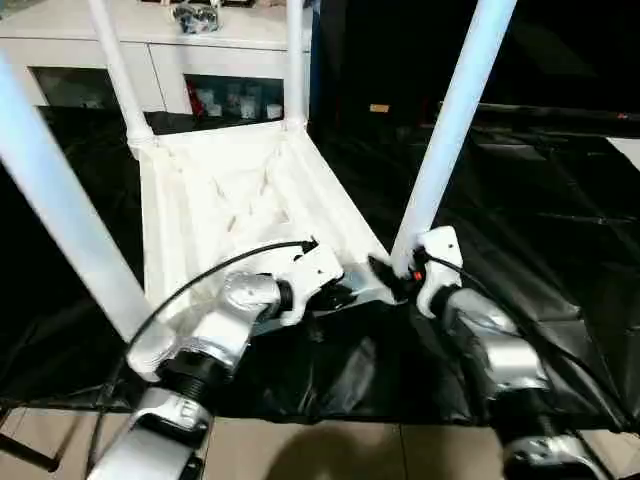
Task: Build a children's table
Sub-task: Rotate leg to tighten
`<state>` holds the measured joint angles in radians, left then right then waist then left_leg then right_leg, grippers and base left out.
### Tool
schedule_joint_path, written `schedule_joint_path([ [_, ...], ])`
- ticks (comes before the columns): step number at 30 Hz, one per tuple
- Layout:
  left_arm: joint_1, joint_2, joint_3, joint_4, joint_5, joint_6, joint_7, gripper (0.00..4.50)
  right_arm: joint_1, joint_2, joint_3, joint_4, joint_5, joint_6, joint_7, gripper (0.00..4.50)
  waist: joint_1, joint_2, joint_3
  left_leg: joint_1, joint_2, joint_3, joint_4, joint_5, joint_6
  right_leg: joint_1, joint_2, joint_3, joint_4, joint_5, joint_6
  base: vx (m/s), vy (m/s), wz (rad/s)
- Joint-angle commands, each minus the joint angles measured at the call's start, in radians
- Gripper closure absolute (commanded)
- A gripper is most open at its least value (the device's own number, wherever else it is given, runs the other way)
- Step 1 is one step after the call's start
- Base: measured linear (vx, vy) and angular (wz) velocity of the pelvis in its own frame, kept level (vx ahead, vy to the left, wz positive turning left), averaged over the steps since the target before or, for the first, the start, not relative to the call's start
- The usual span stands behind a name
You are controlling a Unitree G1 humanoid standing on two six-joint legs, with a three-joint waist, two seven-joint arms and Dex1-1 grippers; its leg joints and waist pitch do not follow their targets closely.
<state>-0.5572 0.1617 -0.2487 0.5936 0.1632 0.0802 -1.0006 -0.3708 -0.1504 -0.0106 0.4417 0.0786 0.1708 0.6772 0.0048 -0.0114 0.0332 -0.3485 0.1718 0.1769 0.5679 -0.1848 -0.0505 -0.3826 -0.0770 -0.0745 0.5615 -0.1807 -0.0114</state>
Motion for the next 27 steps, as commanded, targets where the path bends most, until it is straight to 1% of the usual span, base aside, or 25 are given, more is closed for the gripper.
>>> schedule_joint_path([
  [1,-0.020,-0.030,-0.056,-0.019,-0.035,-0.041,-0.047,4.50,0.032,0.035,0.160,0.015,0.026,0.053,0.152,0.78,0.008,0.000,-0.040,0.002,0.062,-0.024,-0.077,-0.359,0.047,0.027,-0.080,0.054,-0.075,-0.347,-0.184,0.000,0.000,0.00],
  [2,-0.027,-0.003,-0.050,-0.014,-0.041,-0.053,-0.087,4.50,0.040,-0.010,0.178,-0.012,0.034,0.056,0.227,0.78,0.011,0.001,-0.041,0.003,0.062,-0.021,-0.074,-0.332,0.058,0.028,-0.079,0.054,-0.073,-0.313,-0.199,0.000,0.000,0.00],
  [3,-0.028,0.002,-0.049,-0.012,-0.042,-0.055,-0.094,4.50,0.041,-0.019,0.182,-0.017,0.036,0.057,0.244,0.78,0.012,-0.001,-0.043,0.002,0.062,-0.019,-0.072,-0.316,0.063,0.030,-0.079,0.055,-0.070,-0.291,-0.206,0.000,0.000,0.00],
  [4,-0.037,0.022,-0.043,-0.002,-0.045,-0.066,-0.121,4.50,0.049,-0.060,0.200,-0.042,0.047,0.062,0.319,0.78,0.015,0.000,-0.043,0.002,0.062,-0.016,-0.071,-0.284,0.072,0.031,-0.080,0.055,-0.067,-0.261,-0.220,0.000,0.000,0.00],
  [5,-0.038,0.024,-0.042,-0.001,-0.045,-0.067,-0.124,4.50,0.050,-0.064,0.201,-0.045,0.048,0.062,0.327,0.78,0.020,-0.002,-0.045,0.001,0.062,-0.016,-0.068,-0.262,0.082,0.035,-0.079,0.054,-0.063,-0.245,-0.225,0.000,0.000,0.00],
  [6,-0.046,0.036,-0.037,0.009,-0.047,-0.071,-0.138,4.50,0.055,-0.089,0.213,-0.060,0.052,0.064,0.379,0.78,0.021,-0.001,-0.045,0.001,0.062,-0.014,-0.067,-0.250,0.087,0.034,-0.078,0.054,-0.062,-0.232,-0.230,0.000,0.000,0.00],
  [7,-0.051,0.043,-0.033,0.016,-0.048,-0.073,-0.145,4.50,0.057,-0.101,0.222,-0.065,0.049,0.054,0.404,0.78,0.026,-0.002,-0.047,-0.004,0.063,-0.015,-0.066,-0.218,0.093,0.040,-0.079,0.053,-0.056,-0.203,-0.234,0.000,0.000,0.00],
  [8,-0.055,0.051,-0.032,0.022,-0.051,-0.077,-0.152,4.50,0.061,-0.113,0.230,-0.072,0.048,0.046,0.432,0.78,0.032,-0.002,-0.046,-0.002,0.063,-0.014,-0.066,-0.205,0.095,0.038,-0.078,0.053,-0.055,-0.192,-0.238,0.000,0.000,0.00],
  [9,-0.060,0.059,-0.028,0.029,-0.055,-0.081,-0.163,4.50,0.066,-0.128,0.241,-0.082,0.050,0.047,0.469,0.78,0.033,-0.003,-0.045,-0.003,0.064,-0.014,-0.066,-0.203,0.094,0.038,-0.078,0.053,-0.054,-0.194,-0.239,0.000,0.000,0.00],
  [10,-0.062,0.062,-0.027,0.032,-0.056,-0.083,-0.167,4.50,0.067,-0.132,0.245,-0.086,0.051,0.049,0.481,0.78,0.040,-0.002,-0.044,0.001,0.065,-0.014,-0.067,-0.210,0.090,0.038,-0.077,0.051,-0.055,-0.215,-0.235,0.000,0.000,0.00],
  [11,-0.069,0.070,-0.022,0.040,-0.065,-0.088,-0.181,4.50,0.073,-0.148,0.260,-0.101,0.056,0.053,0.520,0.78,0.044,-0.002,-0.041,0.001,0.065,-0.012,-0.068,-0.223,0.085,0.037,-0.076,0.050,-0.057,-0.247,-0.229,0.000,0.000,0.00],
  [12,-0.071,0.074,-0.019,0.043,-0.069,-0.089,-0.189,4.50,0.076,-0.155,0.267,-0.109,0.059,0.055,0.536,0.78,0.046,-0.003,-0.041,0.001,0.066,-0.013,-0.069,-0.230,0.081,0.038,-0.077,0.050,-0.058,-0.262,-0.225,0.000,0.000,0.00],
  [14,-0.078,0.084,-0.012,0.051,-0.087,-0.093,-0.214,4.50,0.083,-0.176,0.288,-0.134,0.070,0.070,0.580,0.78,0.054,-0.005,-0.040,0.004,0.069,-0.013,-0.071,-0.252,0.068,0.035,-0.078,0.051,-0.061,-0.311,-0.209,0.000,0.000,0.00],
  [17,-0.089,0.101,-0.004,0.070,-0.096,-0.106,-0.235,4.50,0.087,-0.203,0.312,-0.153,0.076,0.086,0.633,0.78,0.061,-0.004,-0.038,0.006,0.070,-0.014,-0.073,-0.274,0.058,0.031,-0.078,0.053,-0.063,-0.349,-0.198,0.000,0.000,0.00],
  [18,-0.092,0.106,-0.002,0.076,-0.098,-0.110,-0.240,4.50,0.086,-0.207,0.317,-0.155,0.076,0.089,0.643,0.93,0.062,-0.006,-0.039,0.007,0.070,-0.014,-0.073,-0.275,0.056,0.031,-0.078,0.053,-0.063,-0.350,-0.196,0.000,0.000,0.00],
  [19,-0.094,0.110,0.000,0.081,-0.100,-0.113,-0.244,4.50,0.086,-0.209,0.319,-0.156,0.075,0.092,0.647,0.93,0.063,-0.005,-0.039,0.007,0.069,-0.014,-0.072,-0.276,0.053,0.030,-0.079,0.054,-0.063,-0.353,-0.196,0.000,0.000,0.00],
  [20,-0.097,0.114,0.002,0.089,-0.102,-0.117,-0.248,4.50,0.085,-0.209,0.319,-0.154,0.073,0.091,0.650,0.93,0.062,-0.005,-0.039,0.005,0.069,-0.015,-0.073,-0.276,0.051,0.030,-0.080,0.054,-0.062,-0.356,-0.195,0.000,0.000,0.00],
  [21,-0.100,0.117,0.004,0.094,-0.104,-0.118,-0.252,4.50,0.084,-0.208,0.318,-0.152,0.072,0.091,0.651,0.93,0.062,-0.006,-0.039,0.005,0.069,-0.015,-0.073,-0.276,0.049,0.030,-0.080,0.054,-0.063,-0.358,-0.193,0.000,0.000,0.00],
  [22,-0.102,0.120,0.006,0.097,-0.105,-0.119,-0.255,4.50,0.082,-0.207,0.317,-0.149,0.072,0.090,0.652,1.04,0.062,-0.007,-0.040,0.004,0.068,-0.016,-0.073,-0.273,0.048,0.031,-0.081,0.054,-0.063,-0.358,-0.191,0.000,0.000,0.00],
  [23,-0.104,0.123,0.007,0.101,-0.107,-0.121,-0.259,4.50,0.081,-0.206,0.316,-0.147,0.070,0.090,0.653,1.16,0.062,-0.008,-0.040,0.003,0.068,-0.016,-0.073,-0.265,0.048,0.032,-0.081,0.054,-0.061,-0.350,-0.191,0.000,0.000,0.00],
  [26,-0.107,0.128,0.008,0.107,-0.110,-0.123,-0.266,4.50,0.080,-0.205,0.315,-0.145,0.070,0.093,0.656,1.29,0.063,-0.008,-0.041,0.002,0.068,-0.015,-0.072,-0.251,0.050,0.033,-0.081,0.054,-0.059,-0.332,-0.195,0.000,0.000,0.00],
  [27,-0.107,0.129,0.009,0.109,-0.112,-0.124,-0.269,4.50,0.080,-0.206,0.316,-0.144,0.072,0.093,0.656,1.36,0.064,-0.008,-0.042,0.002,0.068,-0.014,-0.071,-0.238,0.054,0.034,-0.080,0.053,-0.057,-0.312,-0.201,0.000,0.000,0.00],
])
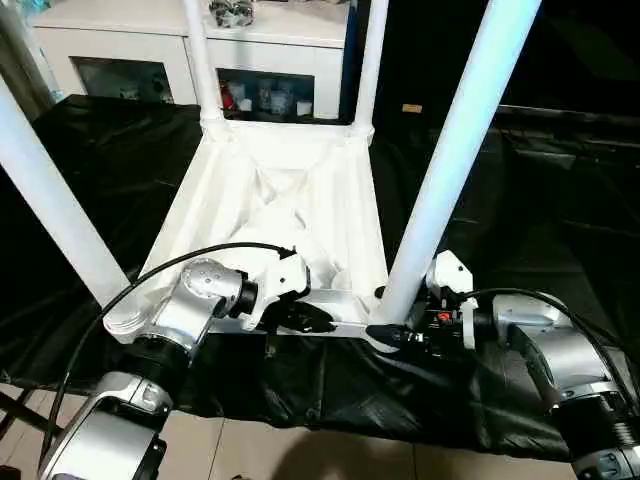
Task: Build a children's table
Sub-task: Rotate leg to tighten
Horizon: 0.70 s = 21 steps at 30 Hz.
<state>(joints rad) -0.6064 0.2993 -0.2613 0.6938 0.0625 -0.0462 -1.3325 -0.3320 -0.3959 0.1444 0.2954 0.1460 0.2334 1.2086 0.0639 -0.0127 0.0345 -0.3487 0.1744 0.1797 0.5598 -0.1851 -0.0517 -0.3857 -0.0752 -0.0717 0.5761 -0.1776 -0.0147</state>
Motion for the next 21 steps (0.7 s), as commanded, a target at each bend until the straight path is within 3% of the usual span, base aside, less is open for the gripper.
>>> schedule_joint_path([
  [1,-0.059,-0.008,0.021,0.010,-0.012,0.002,0.062,4.50,0.041,0.039,0.161,0.002,0.005,0.031,0.125,1.36,0.005,-0.007,-0.043,0.002,0.066,-0.017,-0.063,-0.236,0.056,0.037,-0.082,0.050,-0.071,-0.310,-0.200,0.000,0.000,0.00],
  [14,-0.050,-0.002,0.019,0.007,-0.022,0.001,0.047,4.50,0.043,0.042,0.159,0.008,0.005,0.028,0.116,2.33,0.008,-0.004,-0.043,0.003,0.066,-0.017,-0.064,-0.245,0.049,0.038,-0.082,0.050,-0.070,-0.310,-0.203,0.000,0.000,0.00],
  [21,-0.046,-0.010,0.021,0.013,-0.019,0.000,0.073,4.50,0.054,0.059,0.146,0.014,0.000,0.018,0.070,2.44,0.011,-0.003,-0.043,0.004,0.066,-0.017,-0.063,-0.241,0.048,0.038,-0.082,0.050,-0.070,-0.304,-0.204,0.000,0.000,0.00],
])
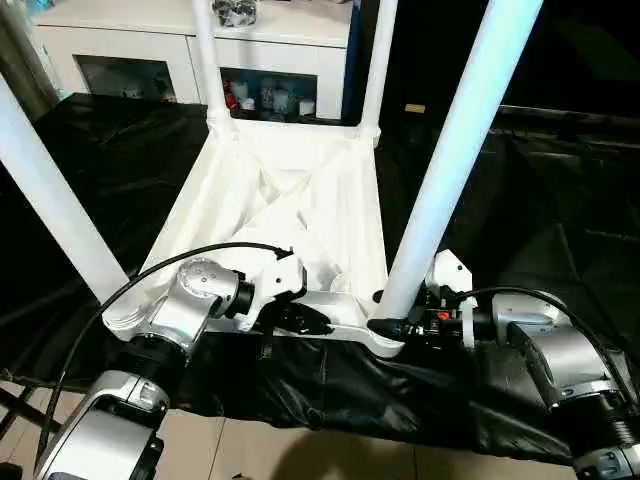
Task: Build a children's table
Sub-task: Rotate leg to tighten
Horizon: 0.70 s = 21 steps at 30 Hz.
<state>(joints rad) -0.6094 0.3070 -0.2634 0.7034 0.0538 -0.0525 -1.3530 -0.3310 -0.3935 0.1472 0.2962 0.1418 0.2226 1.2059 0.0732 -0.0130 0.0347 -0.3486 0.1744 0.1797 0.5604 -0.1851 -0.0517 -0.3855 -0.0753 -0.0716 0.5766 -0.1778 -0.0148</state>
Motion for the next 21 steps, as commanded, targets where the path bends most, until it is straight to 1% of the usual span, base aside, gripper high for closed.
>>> schedule_joint_path([
  [1,-0.042,-0.018,0.023,0.003,-0.010,0.006,0.094,4.50,0.053,0.058,0.143,0.013,0.004,0.028,0.073,2.45,0.002,-0.003,-0.043,0.004,0.066,-0.016,-0.064,-0.244,0.048,0.038,-0.082,0.050,-0.071,-0.308,-0.203,0.000,0.000,0.00],
  [2,-0.039,-0.020,0.023,0.000,-0.010,0.009,0.101,4.50,0.055,0.064,0.137,0.016,0.003,0.028,0.057,2.45,0.003,-0.003,-0.043,0.004,0.066,-0.017,-0.064,-0.247,0.046,0.037,-0.082,0.050,-0.072,-0.315,-0.201,0.000,0.000,0.00],
  [3,-0.028,-0.037,0.026,-0.008,0.000,0.026,0.150,4.50,0.055,0.102,0.099,0.043,-0.004,0.012,-0.035,2.46,0.002,-0.004,-0.042,0.004,0.066,-0.017,-0.064,-0.250,0.045,0.037,-0.082,0.051,-0.073,-0.321,-0.199,0.000,0.000,0.00],
  [4,-0.022,-0.047,0.028,-0.015,0.003,0.039,0.174,4.50,0.052,0.125,0.078,0.063,-0.010,0.004,-0.090,2.46,0.000,-0.002,-0.041,0.006,0.066,-0.018,-0.066,-0.258,0.035,0.031,-0.085,0.053,-0.074,-0.337,-0.195,0.000,0.000,0.00],
  [5,-0.018,-0.054,0.029,-0.019,0.004,0.048,0.189,4.50,0.050,0.139,0.065,0.075,-0.014,-0.002,-0.125,2.49,-0.005,-0.003,-0.039,0.007,0.064,-0.022,-0.069,-0.290,0.021,0.030,-0.086,0.051,-0.080,-0.388,-0.184,0.000,0.000,0.00],
  [6,-0.018,-0.054,0.029,-0.019,0.004,0.048,0.189,4.50,0.050,0.139,0.065,0.075,-0.014,-0.002,-0.125,2.49,-0.009,-0.004,-0.037,0.009,0.063,-0.024,-0.071,-0.309,0.014,0.029,-0.085,0.049,-0.082,-0.416,-0.177,0.000,0.000,0.00],
  [7,-0.014,-0.070,0.033,-0.025,0.007,0.057,0.222,4.50,0.045,0.165,0.043,0.097,-0.018,-0.004,-0.185,2.50,-0.016,-0.007,-0.035,0.009,0.062,-0.027,-0.071,-0.339,0.010,0.029,-0.083,0.049,-0.087,-0.460,-0.162,0.000,0.000,0.00],
  [8,-0.010,-0.082,0.036,-0.029,0.008,0.063,0.245,4.50,0.041,0.183,0.028,0.113,-0.021,-0.005,-0.226,2.51,-0.024,-0.002,-0.031,0.012,0.063,-0.029,-0.072,-0.376,0.000,0.020,-0.085,0.050,-0.091,-0.506,-0.154,0.000,0.000,0.00],
  [9,-0.002,-0.119,0.035,-0.045,0.016,0.085,0.299,4.50,0.024,0.237,-0.010,0.157,-0.029,-0.010,-0.346,2.51,-0.032,-0.003,-0.030,0.014,0.062,-0.034,-0.073,-0.413,-0.012,0.021,-0.087,0.047,-0.096,-0.550,-0.138,0.000,0.000,0.00],
  [10,-0.001,-0.120,0.035,-0.046,0.016,0.086,0.302,4.50,0.023,0.240,-0.012,0.159,-0.029,-0.010,-0.352,2.52,-0.037,-0.003,-0.028,0.014,0.062,-0.037,-0.075,-0.429,-0.019,0.020,-0.086,0.045,-0.097,-0.566,-0.131,0.000,0.000,0.00],
  [11,0.002,-0.137,0.032,-0.054,0.021,0.098,0.324,4.50,0.014,0.266,-0.028,0.178,-0.031,-0.011,-0.405,2.52,-0.043,-0.003,-0.027,0.014,0.060,-0.039,-0.075,-0.451,-0.022,0.019,-0.083,0.042,-0.100,-0.587,-0.121,0.000,0.000,0.00],
  [12,0.005,-0.160,0.028,-0.063,0.029,0.116,0.358,4.50,-0.001,0.299,-0.046,0.202,-0.033,-0.008,-0.472,2.52,-0.059,-0.003,-0.026,0.011,0.058,-0.047,-0.076,-0.489,-0.030,0.020,-0.084,0.037,-0.105,-0.632,-0.095,0.000,0.000,0.00],
  [13,0.005,-0.161,0.028,-0.064,0.029,0.116,0.359,4.50,-0.002,0.300,-0.047,0.203,-0.033,-0.008,-0.475,2.52,-0.059,-0.003,-0.026,0.011,0.058,-0.047,-0.076,-0.489,-0.030,0.020,-0.084,0.037,-0.105,-0.632,-0.095,0.000,0.000,0.00],
  [14,0.000,-0.192,0.022,-0.067,0.043,0.134,0.406,4.50,-0.032,0.348,-0.072,0.240,-0.039,-0.004,-0.567,2.52,-0.068,0.000,-0.027,0.017,0.053,-0.049,-0.073,-0.514,-0.027,0.014,-0.085,0.033,-0.116,-0.663,-0.079,0.000,0.000,0.00],
  [15,-0.002,-0.203,0.020,-0.068,0.048,0.141,0.426,4.50,-0.044,0.366,-0.082,0.255,-0.043,-0.002,-0.605,2.52,-0.075,-0.001,-0.027,0.017,0.053,-0.050,-0.072,-0.517,-0.027,0.013,-0.085,0.033,-0.117,-0.658,-0.081,0.000,0.000,0.00],
  [16,-0.009,-0.222,0.016,-0.064,0.056,0.148,0.453,4.50,-0.071,0.393,-0.101,0.287,-0.045,0.010,-0.669,2.52,-0.082,0.001,-0.027,0.015,0.053,-0.054,-0.074,-0.527,-0.028,0.016,-0.084,0.027,-0.117,-0.654,-0.082,0.000,0.000,0.00],
  [17,-0.011,-0.229,0.014,-0.063,0.059,0.150,0.464,4.50,-0.081,0.403,-0.109,0.300,-0.046,0.015,-0.694,2.52,-0.087,0.001,-0.027,0.014,0.053,-0.054,-0.074,-0.532,-0.027,0.016,-0.083,0.026,-0.119,-0.649,-0.082,0.000,0.000,0.00],
  [18,-0.020,-0.258,0.008,-0.060,0.075,0.152,0.515,4.50,-0.115,0.438,-0.121,0.341,-0.049,0.010,-0.747,2.52,-0.092,0.003,-0.027,0.011,0.052,-0.056,-0.076,-0.538,-0.024,0.019,-0.083,0.023,-0.122,-0.642,-0.078,0.000,0.000,0.00],
  [19,-0.020,-0.264,0.006,-0.061,0.076,0.152,0.521,4.50,-0.119,0.442,-0.117,0.345,-0.055,0.003,-0.748,2.52,-0.099,0.005,-0.026,0.017,0.051,-0.055,-0.073,-0.554,-0.023,0.013,-0.083,0.019,-0.126,-0.640,-0.081,0.000,0.000,0.00],
  [21,-0.021,-0.277,-0.001,-0.064,0.079,0.150,0.523,4.50,-0.129,0.455,-0.098,0.351,-0.075,-0.019,-0.744,2.52,-0.100,0.007,-0.027,0.015,0.050,-0.054,-0.072,-0.549,-0.013,0.019,-0.085,0.014,-0.130,-0.624,-0.082,0.000,0.000,0.00],
])
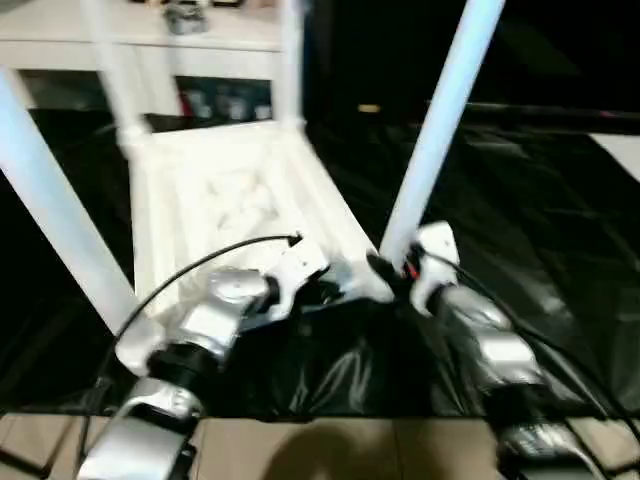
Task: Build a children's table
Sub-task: Rotate leg to tighten
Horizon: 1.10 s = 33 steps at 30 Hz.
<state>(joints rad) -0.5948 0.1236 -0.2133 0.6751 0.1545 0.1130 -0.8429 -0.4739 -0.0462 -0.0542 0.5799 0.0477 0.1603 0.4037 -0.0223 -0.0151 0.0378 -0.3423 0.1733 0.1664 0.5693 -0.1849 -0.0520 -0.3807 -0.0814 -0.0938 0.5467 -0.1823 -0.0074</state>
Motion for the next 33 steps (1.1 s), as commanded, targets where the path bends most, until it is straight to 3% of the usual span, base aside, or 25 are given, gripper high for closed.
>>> schedule_joint_path([
  [1,-0.034,-0.097,-0.056,-0.040,-0.017,-0.017,0.016,4.50,0.011,0.112,0.110,0.071,0.012,0.034,0.058,2.52,-0.003,0.009,-0.031,0.008,0.053,-0.040,-0.082,-0.545,-0.010,0.015,-0.080,0.036,-0.100,-0.608,-0.092,0.000,0.000,0.00],
  [2,-0.028,-0.098,-0.066,-0.051,-0.017,-0.019,0.001,4.50,0.009,0.115,0.119,0.075,0.009,0.023,0.073,2.52,-0.003,0.008,-0.033,0.003,0.055,-0.039,-0.085,-0.530,-0.004,0.019,-0.081,0.037,-0.096,-0.572,-0.101,0.000,0.000,0.00],
  [5,-0.019,-0.092,-0.072,-0.065,-0.019,-0.022,-0.017,4.50,0.013,0.115,0.115,0.071,0.021,0.024,0.092,1.83,0.000,0.009,-0.030,0.007,0.056,-0.035,-0.086,-0.532,-0.001,0.012,-0.080,0.042,-0.093,-0.541,-0.123,0.000,0.000,0.00],
  [9,0.012,-0.047,-0.080,-0.104,-0.045,-0.039,-0.106,4.50,0.042,0.073,0.120,0.027,0.041,0.030,0.185,1.57,0.003,0.012,-0.033,0.005,0.059,-0.032,-0.088,-0.515,0.001,0.016,-0.081,0.047,-0.085,-0.483,-0.144,0.000,0.000,0.00],
  [11,0.021,-0.021,-0.081,-0.118,-0.059,-0.050,-0.153,4.50,0.060,0.038,0.138,-0.002,0.043,0.028,0.247,1.36,0.010,0.015,-0.037,-0.001,0.060,-0.025,-0.087,-0.456,0.018,0.022,-0.082,0.055,-0.077,-0.408,-0.173,0.000,0.000,0.00],
  [13,0.025,0.003,-0.079,-0.123,-0.069,-0.053,-0.189,4.50,0.078,0.000,0.155,-0.030,0.046,0.025,0.310,1.26,0.017,0.010,-0.040,0.000,0.059,-0.018,-0.083,-0.415,0.033,0.025,-0.080,0.056,-0.072,-0.371,-0.189,0.000,0.000,0.00],
  [14,0.024,0.018,-0.078,-0.121,-0.073,-0.062,-0.211,4.50,0.088,-0.022,0.162,-0.049,0.054,0.032,0.351,1.16,0.023,0.014,-0.042,0.004,0.060,-0.012,-0.081,-0.382,0.042,0.020,-0.080,0.060,-0.068,-0.330,-0.207,0.000,0.000,0.00],
  [15,0.022,0.031,-0.074,-0.118,-0.078,-0.068,-0.231,4.50,0.097,-0.044,0.170,-0.067,0.062,0.039,0.390,1.03,0.029,0.011,-0.042,0.001,0.059,-0.009,-0.079,-0.354,0.051,0.026,-0.077,0.060,-0.063,-0.296,-0.218,0.051,-0.038,0.11],
  [19,0.015,0.076,-0.053,-0.113,-0.104,-0.074,-0.304,4.50,0.135,-0.138,0.210,-0.144,0.072,0.039,0.527,0.80,0.045,0.009,-0.048,-0.004,0.059,-0.005,-0.072,-0.258,0.078,0.037,-0.080,0.061,-0.050,-0.240,-0.232,0.013,-0.010,0.01],
  [23,0.015,0.114,-0.036,-0.127,-0.139,-0.062,-0.393,4.50,0.157,-0.207,0.231,-0.190,0.073,0.040,0.641,0.80,0.062,0.013,-0.055,-0.009,0.064,-0.004,-0.064,-0.127,0.112,0.047,-0.078,0.058,-0.026,-0.073,-0.273,0.026,-0.018,0.01],
  [27,0.009,0.156,-0.032,-0.127,-0.163,-0.058,-0.466,4.50,0.167,-0.256,0.245,-0.224,0.094,0.053,0.732,0.80,0.078,0.015,-0.056,-0.011,0.067,0.000,-0.059,-0.116,0.121,0.047,-0.073,0.054,-0.019,-0.062,-0.274,0.000,0.000,0.00],
  [29,0.005,0.184,-0.035,-0.118,-0.165,-0.062,-0.503,4.50,0.167,-0.279,0.259,-0.242,0.109,0.056,0.772,0.80,0.090,0.015,-0.054,-0.008,0.068,0.001,-0.058,-0.145,0.101,0.043,-0.074,0.055,-0.024,-0.118,-0.262,0.000,0.000,0.00],
  [33,0.002,0.212,-0.032,-0.112,-0.166,-0.060,-0.526,4.50,0.165,-0.293,0.274,-0.252,0.112,0.061,0.808,0.80,0.095,0.016,-0.049,-0.003,0.069,0.003,-0.063,-0.212,0.058,0.038,-0.074,0.054,-0.033,-0.232,-0.232,0.000,0.000,0.00],
])
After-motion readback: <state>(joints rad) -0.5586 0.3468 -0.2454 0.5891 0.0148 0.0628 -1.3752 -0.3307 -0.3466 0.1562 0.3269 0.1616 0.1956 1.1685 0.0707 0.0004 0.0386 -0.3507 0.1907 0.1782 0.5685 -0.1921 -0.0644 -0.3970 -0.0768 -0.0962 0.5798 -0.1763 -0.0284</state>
